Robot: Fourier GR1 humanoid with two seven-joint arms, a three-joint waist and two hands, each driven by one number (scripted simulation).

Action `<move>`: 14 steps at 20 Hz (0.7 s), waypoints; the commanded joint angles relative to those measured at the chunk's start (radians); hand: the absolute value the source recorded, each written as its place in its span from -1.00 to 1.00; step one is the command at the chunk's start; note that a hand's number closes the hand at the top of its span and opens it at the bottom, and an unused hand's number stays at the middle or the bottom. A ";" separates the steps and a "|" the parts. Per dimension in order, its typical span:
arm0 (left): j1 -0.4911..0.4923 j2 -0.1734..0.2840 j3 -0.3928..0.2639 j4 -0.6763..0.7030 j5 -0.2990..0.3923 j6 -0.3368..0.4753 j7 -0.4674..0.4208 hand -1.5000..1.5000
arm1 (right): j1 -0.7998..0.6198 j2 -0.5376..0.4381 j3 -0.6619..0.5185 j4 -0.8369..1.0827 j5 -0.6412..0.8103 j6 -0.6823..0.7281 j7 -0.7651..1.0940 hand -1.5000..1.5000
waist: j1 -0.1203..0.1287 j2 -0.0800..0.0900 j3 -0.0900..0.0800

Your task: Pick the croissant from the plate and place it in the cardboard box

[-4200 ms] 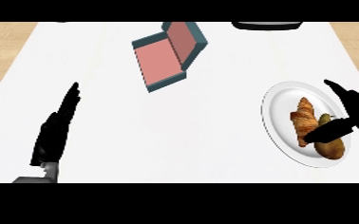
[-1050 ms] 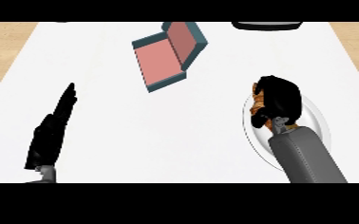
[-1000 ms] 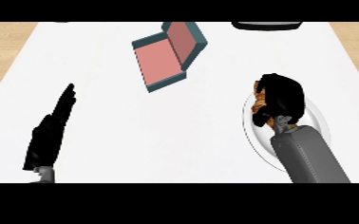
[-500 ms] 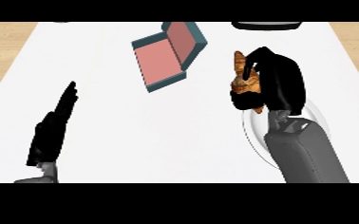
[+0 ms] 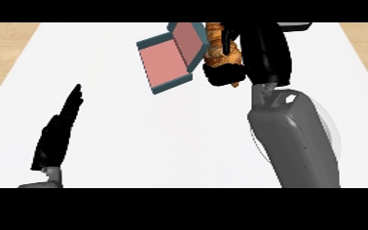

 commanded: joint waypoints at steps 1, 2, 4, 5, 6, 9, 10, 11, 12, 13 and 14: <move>-0.012 -0.007 0.000 -0.017 0.013 -0.014 0.031 0.00 | -0.159 0.031 0.000 0.183 0.001 -0.072 0.029 1.00 | 0.006 0.001 0.000; 0.028 0.003 0.021 -0.008 0.025 -0.018 -0.026 0.00 | -0.178 0.031 -0.051 0.214 0.002 -0.044 -0.002 1.00 | 0.003 0.001 0.000; -0.028 0.002 -0.001 -0.012 -0.007 -0.006 0.014 0.00 | -0.279 0.032 -0.045 0.341 -0.024 -0.093 0.022 1.00 | 0.010 0.003 0.000; -0.058 -0.005 0.004 0.004 0.012 -0.015 0.043 0.00 | -0.335 0.032 -0.025 0.367 -0.043 -0.100 0.082 1.00 | 0.012 0.003 0.000; 0.013 -0.030 -0.031 -0.014 -0.028 0.012 -0.010 0.00 | -0.357 0.032 -0.010 0.398 -0.040 -0.106 0.087 1.00 | 0.014 0.002 0.000; -0.020 -0.022 -0.027 -0.006 -0.028 0.007 0.008 0.00 | -0.447 0.032 -0.105 0.621 -0.069 -0.149 -0.007 1.00 | 0.023 0.008 0.000; -0.020 -0.027 -0.021 0.008 -0.017 0.004 0.005 0.00 | -0.483 0.032 -0.096 0.689 -0.058 -0.186 -0.014 1.00 | 0.029 0.010 0.000; -0.031 0.008 0.002 0.017 0.003 -0.028 -0.014 0.00 | -0.517 0.032 -0.096 0.744 -0.083 -0.202 -0.012 1.00 | 0.036 0.012 -0.001; 0.007 -0.015 -0.013 -0.031 -0.010 -0.006 0.008 0.00 | -0.479 0.032 -0.023 0.727 -0.128 -0.232 0.017 1.00 | 0.027 0.005 0.000; -0.019 -0.003 -0.006 -0.038 -0.002 -0.019 0.036 0.00 | -0.473 0.032 -0.032 0.770 -0.148 -0.239 -0.034 1.00 | 0.026 0.007 0.000; 0.016 -0.028 -0.042 -0.021 -0.032 0.000 -0.020 0.00 | -0.493 0.032 -0.083 0.859 -0.123 -0.253 -0.078 1.00 | 0.038 0.013 0.000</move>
